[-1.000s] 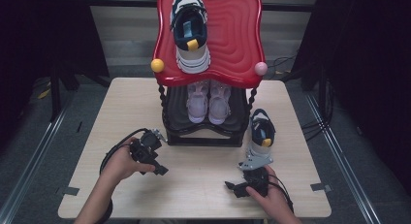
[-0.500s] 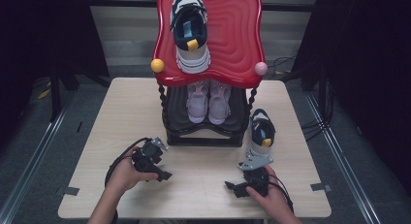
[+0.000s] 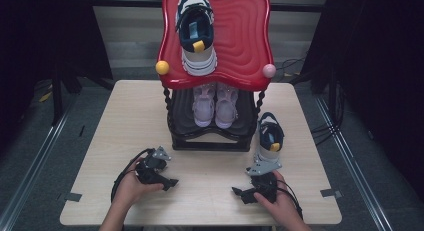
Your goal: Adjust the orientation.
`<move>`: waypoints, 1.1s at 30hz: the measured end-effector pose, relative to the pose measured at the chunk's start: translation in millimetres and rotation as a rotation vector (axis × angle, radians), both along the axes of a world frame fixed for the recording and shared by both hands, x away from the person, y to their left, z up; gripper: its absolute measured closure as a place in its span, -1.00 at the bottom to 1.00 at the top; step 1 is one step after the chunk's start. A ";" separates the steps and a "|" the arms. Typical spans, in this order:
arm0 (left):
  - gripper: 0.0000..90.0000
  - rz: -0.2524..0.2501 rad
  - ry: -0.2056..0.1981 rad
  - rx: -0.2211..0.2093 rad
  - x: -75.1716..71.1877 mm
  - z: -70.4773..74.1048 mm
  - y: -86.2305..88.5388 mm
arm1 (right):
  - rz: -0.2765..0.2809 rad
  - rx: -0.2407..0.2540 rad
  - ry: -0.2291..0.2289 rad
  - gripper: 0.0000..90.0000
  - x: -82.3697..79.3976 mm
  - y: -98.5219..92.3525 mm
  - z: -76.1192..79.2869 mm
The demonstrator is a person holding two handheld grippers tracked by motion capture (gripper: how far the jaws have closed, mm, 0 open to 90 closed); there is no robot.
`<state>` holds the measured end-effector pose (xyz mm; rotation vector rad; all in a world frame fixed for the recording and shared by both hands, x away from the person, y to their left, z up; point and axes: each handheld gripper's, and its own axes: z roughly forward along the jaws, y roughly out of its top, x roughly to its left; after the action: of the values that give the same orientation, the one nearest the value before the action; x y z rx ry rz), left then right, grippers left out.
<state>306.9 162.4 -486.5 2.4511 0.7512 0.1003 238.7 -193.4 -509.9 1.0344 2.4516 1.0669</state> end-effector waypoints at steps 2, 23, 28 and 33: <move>-0.50 0.002 -0.011 -0.014 -1.2 -1.3 0.8 | -0.001 0.000 0.001 -0.70 -0.1 0.0 0.0; -0.68 0.035 -0.142 -0.097 -16.1 -15.3 4.3 | 0.000 -0.002 0.001 -0.70 0.0 0.0 0.1; -0.74 0.039 -0.159 -0.121 -18.1 -18.3 5.0 | -0.002 -0.001 0.002 -0.70 -0.1 0.1 0.1; -0.82 0.044 -0.175 -0.140 -19.5 -21.6 3.4 | -0.001 -0.001 0.002 -0.70 -0.1 0.1 0.1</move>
<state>287.4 165.8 -508.0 2.2593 0.7108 0.2666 238.6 -193.3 -509.8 1.0372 2.4524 1.0642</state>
